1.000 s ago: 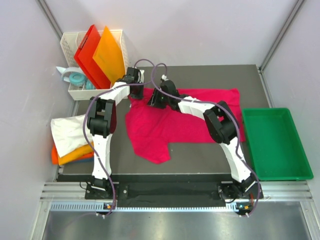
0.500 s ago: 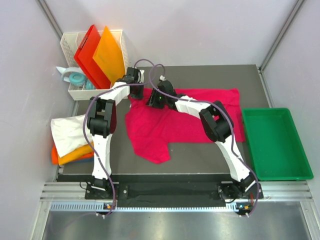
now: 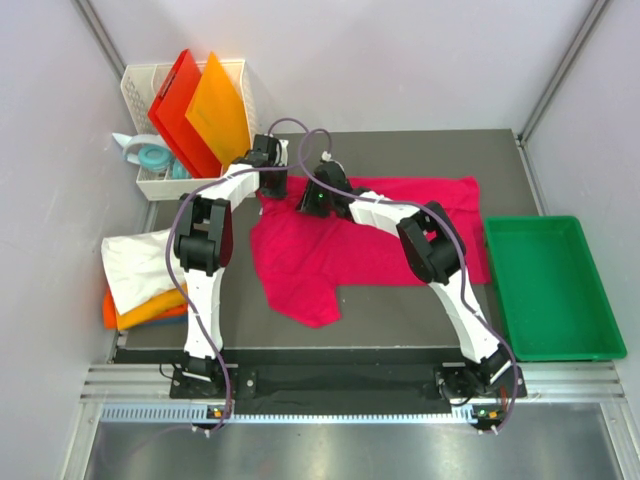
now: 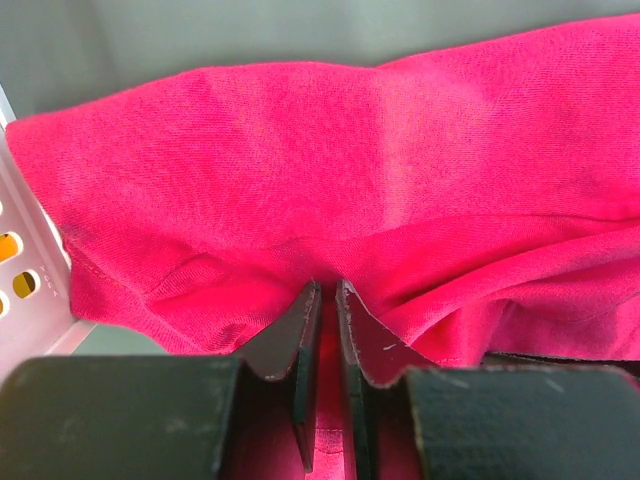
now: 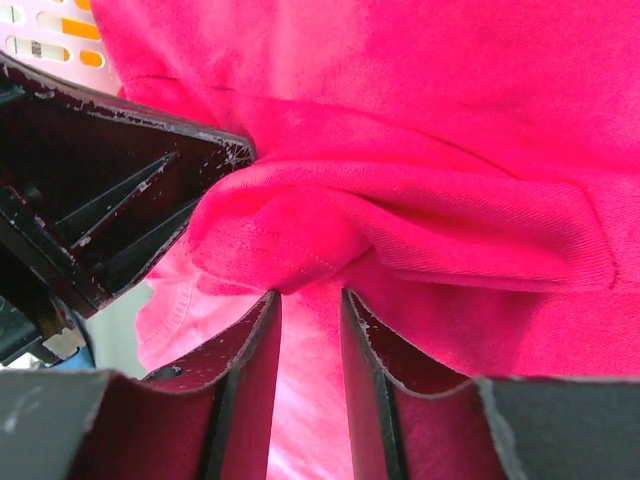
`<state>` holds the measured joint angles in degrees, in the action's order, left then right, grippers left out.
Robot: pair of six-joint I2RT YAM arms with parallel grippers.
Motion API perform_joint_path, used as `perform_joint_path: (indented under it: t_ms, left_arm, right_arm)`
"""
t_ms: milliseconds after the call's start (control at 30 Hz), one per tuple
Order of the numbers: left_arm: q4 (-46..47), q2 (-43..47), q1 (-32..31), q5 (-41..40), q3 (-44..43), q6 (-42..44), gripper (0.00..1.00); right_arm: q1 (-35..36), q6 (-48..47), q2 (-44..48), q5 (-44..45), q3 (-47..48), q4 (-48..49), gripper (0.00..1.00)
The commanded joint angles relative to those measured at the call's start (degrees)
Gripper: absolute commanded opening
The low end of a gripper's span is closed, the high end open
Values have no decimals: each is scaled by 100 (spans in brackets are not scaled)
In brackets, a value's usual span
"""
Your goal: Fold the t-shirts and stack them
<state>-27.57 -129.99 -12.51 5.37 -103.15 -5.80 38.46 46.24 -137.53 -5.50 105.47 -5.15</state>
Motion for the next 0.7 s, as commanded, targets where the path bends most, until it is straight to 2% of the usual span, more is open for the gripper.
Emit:
perform_joint_path:
  t_ms: [0, 267, 533, 667]
  left_arm:
    - [-213, 106, 21, 79, 164, 0, 16]
    - [-213, 115, 21, 88, 217, -8, 15]
    - [-231, 132, 21, 79, 261, 27, 15]
    - [-214, 115, 21, 96, 261, 18, 15]
  right_arm:
    - [48, 61, -124, 242, 289, 216, 31]
    - [48, 175, -388, 268, 676, 102, 31]
    - [65, 236, -353, 242, 598, 224, 12]
    - [74, 219, -178, 286, 369, 277, 9]
